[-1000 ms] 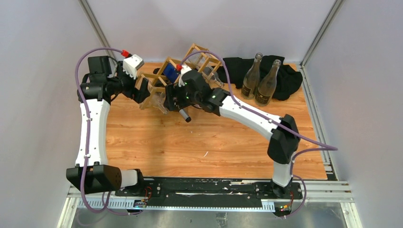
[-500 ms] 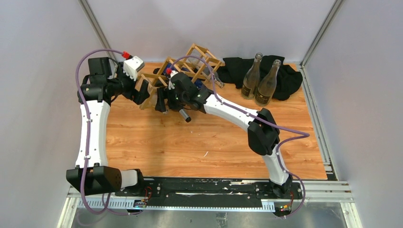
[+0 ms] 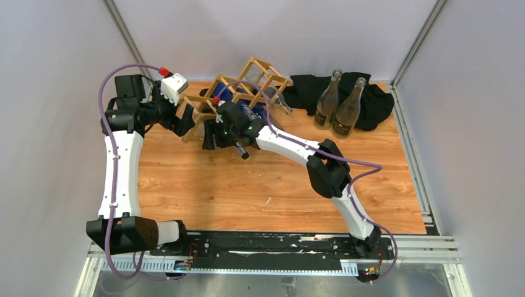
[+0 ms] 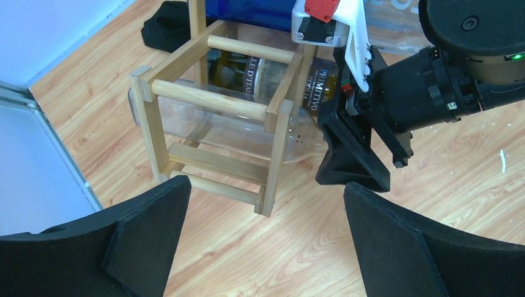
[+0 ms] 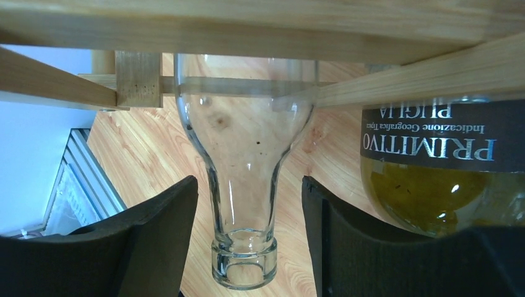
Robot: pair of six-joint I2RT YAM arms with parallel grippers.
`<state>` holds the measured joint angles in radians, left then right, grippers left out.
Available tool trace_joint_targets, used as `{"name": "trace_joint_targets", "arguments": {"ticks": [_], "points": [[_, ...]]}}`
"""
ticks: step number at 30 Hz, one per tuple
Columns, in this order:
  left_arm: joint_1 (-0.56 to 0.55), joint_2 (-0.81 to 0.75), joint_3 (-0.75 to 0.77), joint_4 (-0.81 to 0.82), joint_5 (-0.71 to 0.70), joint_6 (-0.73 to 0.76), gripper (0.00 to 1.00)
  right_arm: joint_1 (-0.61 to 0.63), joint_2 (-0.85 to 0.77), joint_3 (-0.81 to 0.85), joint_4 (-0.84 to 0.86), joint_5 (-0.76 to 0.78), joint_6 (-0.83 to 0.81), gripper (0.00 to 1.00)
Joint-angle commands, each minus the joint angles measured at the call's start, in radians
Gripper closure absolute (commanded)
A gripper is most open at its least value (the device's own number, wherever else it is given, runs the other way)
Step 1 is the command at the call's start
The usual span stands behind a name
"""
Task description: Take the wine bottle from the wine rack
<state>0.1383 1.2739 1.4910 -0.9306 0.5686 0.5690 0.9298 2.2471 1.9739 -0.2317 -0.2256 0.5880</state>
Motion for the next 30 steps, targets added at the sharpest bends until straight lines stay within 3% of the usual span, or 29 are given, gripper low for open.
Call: {"name": "trace_joint_targets", "arguments": {"ticks": [1, 11, 15, 19, 21, 25, 30], "points": [[0.009, -0.018, -0.01, 0.006, 0.015, 0.004, 0.0, 0.011, 0.009, 0.022, 0.031, -0.011, 0.033, 0.35], [0.009, -0.025, -0.021, 0.007, 0.015, 0.012, 0.0, 0.01, 0.023, 0.008, 0.082, -0.019, 0.074, 0.47], [0.009, -0.026, -0.023, 0.007, 0.019, 0.011, 0.0, 0.01, 0.024, -0.003, 0.092, -0.025, 0.087, 0.59], [0.009, -0.027, -0.021, 0.007, 0.024, 0.01, 0.0, 0.011, 0.018, -0.026, 0.104, -0.034, 0.096, 0.63], [0.009, -0.028, -0.02, 0.007, 0.03, 0.009, 0.0, 0.01, 0.007, -0.048, 0.124, -0.039, 0.102, 0.7], [0.009, -0.035, -0.023, 0.007, 0.039, 0.014, 0.0, 0.01, -0.043, -0.104, 0.169, -0.047, 0.113, 0.98], [0.009, -0.042, -0.031, 0.007, 0.045, 0.04, 0.0, 0.008, -0.131, -0.19, 0.248, -0.068, 0.122, 1.0]]}}
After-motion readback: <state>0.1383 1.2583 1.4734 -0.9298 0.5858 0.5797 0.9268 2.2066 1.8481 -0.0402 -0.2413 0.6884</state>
